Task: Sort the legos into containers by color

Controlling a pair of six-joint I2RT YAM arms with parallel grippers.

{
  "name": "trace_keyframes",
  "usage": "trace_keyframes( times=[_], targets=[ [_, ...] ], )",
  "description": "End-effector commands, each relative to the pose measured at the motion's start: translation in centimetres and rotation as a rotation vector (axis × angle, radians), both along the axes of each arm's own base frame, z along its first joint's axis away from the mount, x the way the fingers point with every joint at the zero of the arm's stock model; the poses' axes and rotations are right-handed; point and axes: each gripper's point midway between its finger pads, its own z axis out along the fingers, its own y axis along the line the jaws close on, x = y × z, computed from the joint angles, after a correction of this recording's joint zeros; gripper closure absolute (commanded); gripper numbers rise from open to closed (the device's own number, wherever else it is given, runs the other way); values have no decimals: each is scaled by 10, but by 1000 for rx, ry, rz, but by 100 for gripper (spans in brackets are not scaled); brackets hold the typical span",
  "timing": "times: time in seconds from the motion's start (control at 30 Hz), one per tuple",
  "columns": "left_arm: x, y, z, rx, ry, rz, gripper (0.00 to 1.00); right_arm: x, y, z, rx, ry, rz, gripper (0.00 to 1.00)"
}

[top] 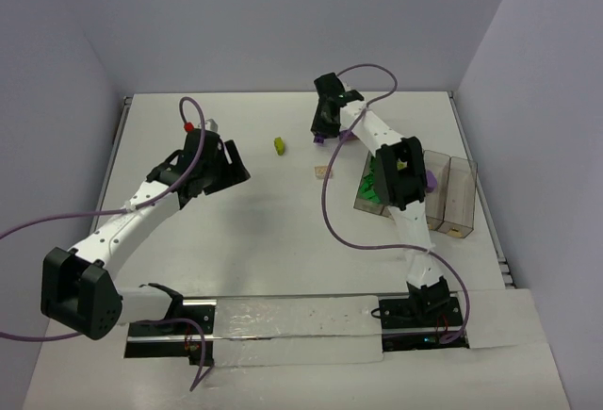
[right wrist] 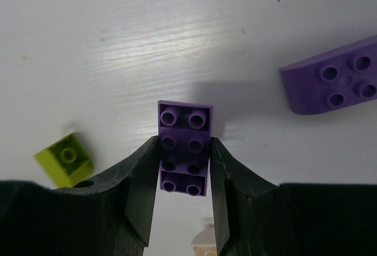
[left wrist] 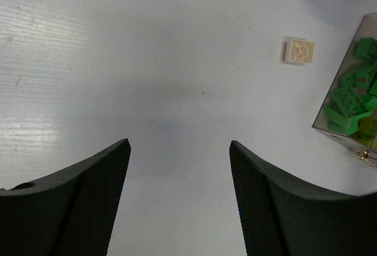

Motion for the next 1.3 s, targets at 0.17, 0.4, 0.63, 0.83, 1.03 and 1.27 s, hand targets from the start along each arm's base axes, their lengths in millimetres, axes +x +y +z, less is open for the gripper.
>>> trace_keyframes(
  times=[0.17,0.4,0.63,0.83,1.03,1.27],
  targets=[
    [-2,-1,35,-41,-78,2,24,-34,-28,163,46,-326,16,76],
    [0,-5,41,-57,-91,-11,24,-103,-139,150,48,-332,-143,76],
    [3,-12,39,-63,-98,-31,24,-171,-266,126,3,-316,-415,76],
    [7,-18,33,-58,-84,-55,24,-192,-309,92,-7,-262,-561,76],
    [8,-16,28,-43,-79,-50,24,-193,-322,63,-55,-203,-607,73],
    [10,-18,26,-46,-75,-49,24,-197,-327,49,-94,-148,-614,34]
  ],
)
